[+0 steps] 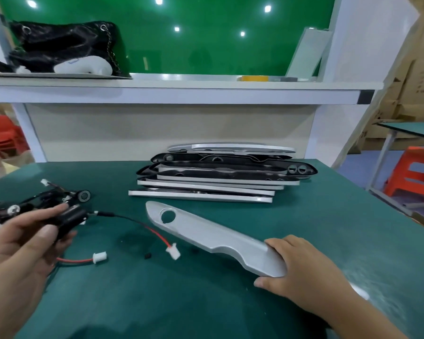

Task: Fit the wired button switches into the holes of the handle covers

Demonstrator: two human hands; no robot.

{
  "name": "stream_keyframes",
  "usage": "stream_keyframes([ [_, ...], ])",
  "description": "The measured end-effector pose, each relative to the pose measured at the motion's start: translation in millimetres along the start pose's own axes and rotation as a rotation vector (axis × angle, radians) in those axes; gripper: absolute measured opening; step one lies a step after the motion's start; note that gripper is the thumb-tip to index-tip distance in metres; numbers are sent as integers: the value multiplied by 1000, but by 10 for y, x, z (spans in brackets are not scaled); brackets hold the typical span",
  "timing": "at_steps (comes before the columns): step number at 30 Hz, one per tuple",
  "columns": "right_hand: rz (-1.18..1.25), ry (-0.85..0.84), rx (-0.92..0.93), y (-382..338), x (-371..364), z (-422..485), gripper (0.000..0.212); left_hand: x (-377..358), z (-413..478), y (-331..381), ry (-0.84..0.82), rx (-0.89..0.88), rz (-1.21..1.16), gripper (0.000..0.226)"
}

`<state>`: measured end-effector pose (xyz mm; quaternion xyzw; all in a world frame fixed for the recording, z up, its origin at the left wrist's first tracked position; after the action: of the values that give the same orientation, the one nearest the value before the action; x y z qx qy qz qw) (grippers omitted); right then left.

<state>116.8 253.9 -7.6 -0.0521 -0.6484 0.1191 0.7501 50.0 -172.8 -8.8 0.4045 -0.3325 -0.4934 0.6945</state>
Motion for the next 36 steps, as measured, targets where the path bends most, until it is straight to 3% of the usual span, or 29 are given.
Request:
stream_keyframes([
  [1,-10,1,-2,2,5,3,78,-28,-63,81,2,28,-144,24],
  [9,-34,-10,13,-27,3,1,77,-143,-213,463,67,-137,-149,40],
  [12,-40,-12,24,-39,-2,0,77,-142,-227,519,81,-153,-206,69],
  [16,-37,-9,29,-55,4,-3,77,-135,-216,480,91,-127,-166,43],
  [21,-50,6,55,-101,7,-9,80,-157,-292,555,111,-184,-169,50],
  [24,-54,8,65,-128,17,-3,80,-137,-286,521,109,-179,-85,34],
  [29,-55,39,148,-230,99,-27,82,-332,-375,630,5,-215,70,31],
  [33,-102,261,287,-377,223,-84,77,-559,-514,833,-22,-307,365,42],
  [36,-146,327,327,-448,233,-99,74,-606,-556,870,44,-316,405,27],
])
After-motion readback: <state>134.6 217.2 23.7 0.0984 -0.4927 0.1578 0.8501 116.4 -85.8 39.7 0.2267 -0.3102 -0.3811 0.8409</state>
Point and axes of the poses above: each hand's wrist, its own z-axis towards the middle knuckle, its own x-axis out of the back of the hand, y = z × x, the point moved 5 cm from there along z, towards the middle knuckle, and after that the axes turned 4 degrees about x, right-handed, at the moved point
